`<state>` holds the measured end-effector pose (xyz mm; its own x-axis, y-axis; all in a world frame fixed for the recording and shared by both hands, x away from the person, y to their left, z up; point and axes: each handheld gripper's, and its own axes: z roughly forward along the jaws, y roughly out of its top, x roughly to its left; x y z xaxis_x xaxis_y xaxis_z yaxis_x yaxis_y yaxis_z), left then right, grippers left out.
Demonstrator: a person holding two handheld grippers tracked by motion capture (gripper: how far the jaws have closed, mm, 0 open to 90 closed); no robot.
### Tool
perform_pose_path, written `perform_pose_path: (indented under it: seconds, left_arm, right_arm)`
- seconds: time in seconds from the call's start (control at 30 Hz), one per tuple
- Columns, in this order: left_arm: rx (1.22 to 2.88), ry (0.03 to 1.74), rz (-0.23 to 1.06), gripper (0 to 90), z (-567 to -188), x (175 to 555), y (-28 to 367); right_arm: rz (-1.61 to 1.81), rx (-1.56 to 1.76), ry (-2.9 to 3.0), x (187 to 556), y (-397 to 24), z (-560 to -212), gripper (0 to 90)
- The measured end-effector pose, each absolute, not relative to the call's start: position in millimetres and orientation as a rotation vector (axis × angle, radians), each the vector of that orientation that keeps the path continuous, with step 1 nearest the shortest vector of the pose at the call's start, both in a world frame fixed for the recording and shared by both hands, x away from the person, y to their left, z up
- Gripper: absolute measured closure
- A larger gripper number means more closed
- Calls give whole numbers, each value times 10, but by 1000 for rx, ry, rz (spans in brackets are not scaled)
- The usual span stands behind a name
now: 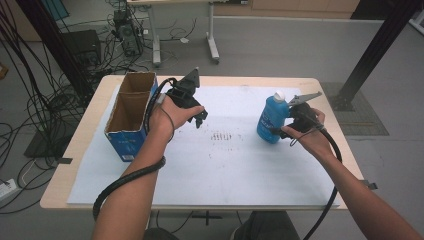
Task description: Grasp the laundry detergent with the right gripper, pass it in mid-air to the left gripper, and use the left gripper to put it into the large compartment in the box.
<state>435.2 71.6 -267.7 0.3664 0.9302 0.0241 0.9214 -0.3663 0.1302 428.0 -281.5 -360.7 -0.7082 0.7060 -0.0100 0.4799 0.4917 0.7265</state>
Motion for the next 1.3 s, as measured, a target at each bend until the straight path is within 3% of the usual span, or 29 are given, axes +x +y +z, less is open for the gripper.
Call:
perform_pose_path:
  seconds: [1.3]
  left_arm:
    - [2512,1699,149,67,-2643,4366,689]
  right_arm:
    - [1140,1014,2338,4328,-2778,-3757,26]
